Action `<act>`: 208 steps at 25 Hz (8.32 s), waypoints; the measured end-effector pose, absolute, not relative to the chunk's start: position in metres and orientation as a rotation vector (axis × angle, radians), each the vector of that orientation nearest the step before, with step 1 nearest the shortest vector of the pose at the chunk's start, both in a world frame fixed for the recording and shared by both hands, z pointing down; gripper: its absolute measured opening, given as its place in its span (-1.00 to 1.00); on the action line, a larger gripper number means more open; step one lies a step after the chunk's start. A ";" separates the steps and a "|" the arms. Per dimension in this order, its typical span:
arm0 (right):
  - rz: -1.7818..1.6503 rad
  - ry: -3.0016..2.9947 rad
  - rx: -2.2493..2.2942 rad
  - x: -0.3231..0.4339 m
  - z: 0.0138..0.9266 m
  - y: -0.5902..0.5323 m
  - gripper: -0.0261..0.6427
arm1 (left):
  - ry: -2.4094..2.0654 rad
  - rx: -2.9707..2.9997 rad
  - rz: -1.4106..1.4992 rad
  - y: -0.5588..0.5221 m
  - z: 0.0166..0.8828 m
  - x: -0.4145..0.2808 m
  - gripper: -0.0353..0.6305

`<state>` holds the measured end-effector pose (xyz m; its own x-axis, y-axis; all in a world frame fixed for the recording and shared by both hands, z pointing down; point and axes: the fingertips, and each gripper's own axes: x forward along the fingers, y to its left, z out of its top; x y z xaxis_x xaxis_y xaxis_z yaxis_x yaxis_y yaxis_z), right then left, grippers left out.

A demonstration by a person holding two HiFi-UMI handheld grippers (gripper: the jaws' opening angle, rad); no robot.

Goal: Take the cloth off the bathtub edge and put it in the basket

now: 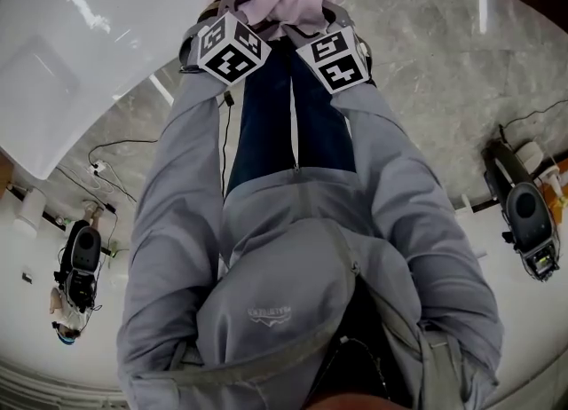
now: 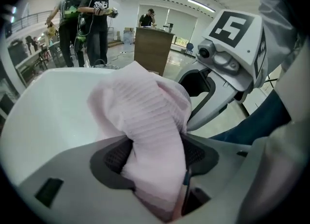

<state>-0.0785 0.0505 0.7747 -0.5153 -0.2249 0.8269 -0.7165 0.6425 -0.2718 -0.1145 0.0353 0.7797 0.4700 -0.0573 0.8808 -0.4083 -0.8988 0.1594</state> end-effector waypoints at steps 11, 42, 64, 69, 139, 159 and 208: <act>0.688 -2.103 0.796 -0.086 0.706 0.051 -0.54 | -0.503 2.361 1.312 0.042 0.715 -0.114 -0.40; 0.166 -2.267 1.149 -0.063 0.393 0.011 -0.56 | -0.830 2.818 1.089 0.004 0.401 -0.092 -0.42; 0.006 -2.143 1.618 -0.002 0.304 0.031 -0.56 | -0.651 3.193 0.895 0.014 0.311 -0.029 -0.42; 0.039 -2.062 1.732 0.040 0.303 0.040 -0.56 | -0.497 3.253 0.882 0.021 0.309 0.015 -0.42; -0.224 -2.480 0.950 0.119 0.327 -0.420 -0.56 | -1.528 2.690 0.780 -0.415 0.334 0.086 -0.42; -0.096 -2.399 0.801 0.125 0.411 -0.467 -0.56 | -1.445 2.550 0.859 -0.461 0.417 0.091 -0.41; -0.089 -2.611 1.015 0.116 0.314 -0.482 -0.90 | -1.831 2.514 0.414 -0.460 0.308 0.056 -0.88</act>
